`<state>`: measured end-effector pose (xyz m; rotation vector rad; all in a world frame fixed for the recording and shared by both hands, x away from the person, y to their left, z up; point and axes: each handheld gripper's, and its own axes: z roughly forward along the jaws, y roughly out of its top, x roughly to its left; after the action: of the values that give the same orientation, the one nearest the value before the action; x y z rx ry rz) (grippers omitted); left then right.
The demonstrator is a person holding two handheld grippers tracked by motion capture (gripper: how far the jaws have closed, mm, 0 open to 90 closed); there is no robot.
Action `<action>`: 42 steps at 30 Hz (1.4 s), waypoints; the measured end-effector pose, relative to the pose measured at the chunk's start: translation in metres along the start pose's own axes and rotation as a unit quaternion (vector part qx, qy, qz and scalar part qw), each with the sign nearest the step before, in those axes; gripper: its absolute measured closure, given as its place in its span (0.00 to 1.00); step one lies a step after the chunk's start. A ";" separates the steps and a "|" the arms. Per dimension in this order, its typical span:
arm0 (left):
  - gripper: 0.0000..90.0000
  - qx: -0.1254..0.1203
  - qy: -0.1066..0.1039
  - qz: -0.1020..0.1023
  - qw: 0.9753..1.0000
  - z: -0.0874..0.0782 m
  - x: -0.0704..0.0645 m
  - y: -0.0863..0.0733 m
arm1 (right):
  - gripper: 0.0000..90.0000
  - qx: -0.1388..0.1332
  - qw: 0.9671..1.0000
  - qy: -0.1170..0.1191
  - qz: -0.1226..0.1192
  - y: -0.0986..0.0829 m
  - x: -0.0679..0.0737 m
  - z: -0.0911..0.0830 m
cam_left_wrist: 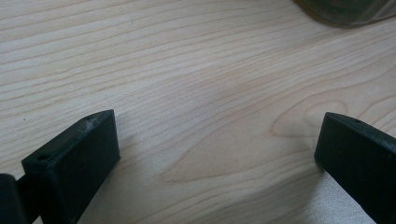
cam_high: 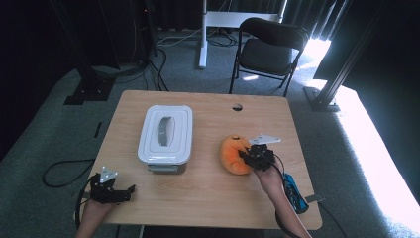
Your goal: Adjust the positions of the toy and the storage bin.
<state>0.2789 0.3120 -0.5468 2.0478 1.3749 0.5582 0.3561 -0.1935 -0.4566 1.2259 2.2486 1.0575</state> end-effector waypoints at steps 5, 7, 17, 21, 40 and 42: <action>0.00 0.000 0.000 0.000 1.000 0.000 0.000 0.000 | 0.82 -0.012 0.999 -0.029 0.012 0.010 -0.028 -0.017; 0.00 0.000 0.000 0.000 1.000 0.000 0.000 0.000 | 0.82 -0.014 0.999 -0.037 0.019 0.014 -0.038 -0.022; 0.00 0.000 0.000 0.000 1.000 0.000 0.000 0.000 | 0.82 -0.018 0.996 -0.075 0.045 0.022 -0.078 -0.028; 0.00 0.000 0.000 0.000 1.000 0.000 0.000 0.000 | 0.82 -0.008 0.994 -0.098 0.053 0.023 -0.096 -0.025; 0.00 0.000 0.000 0.000 1.000 0.000 0.000 0.000 | 0.76 0.036 0.988 -0.123 0.088 -0.002 -0.144 0.006; 0.00 0.000 0.000 0.000 1.000 0.000 0.000 0.000 | 0.70 0.031 0.988 -0.122 0.095 -0.004 -0.144 0.004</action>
<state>0.2789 0.3120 -0.5468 2.0483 1.3748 0.5584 0.4364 -0.3123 -0.4668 1.5315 2.0239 0.8531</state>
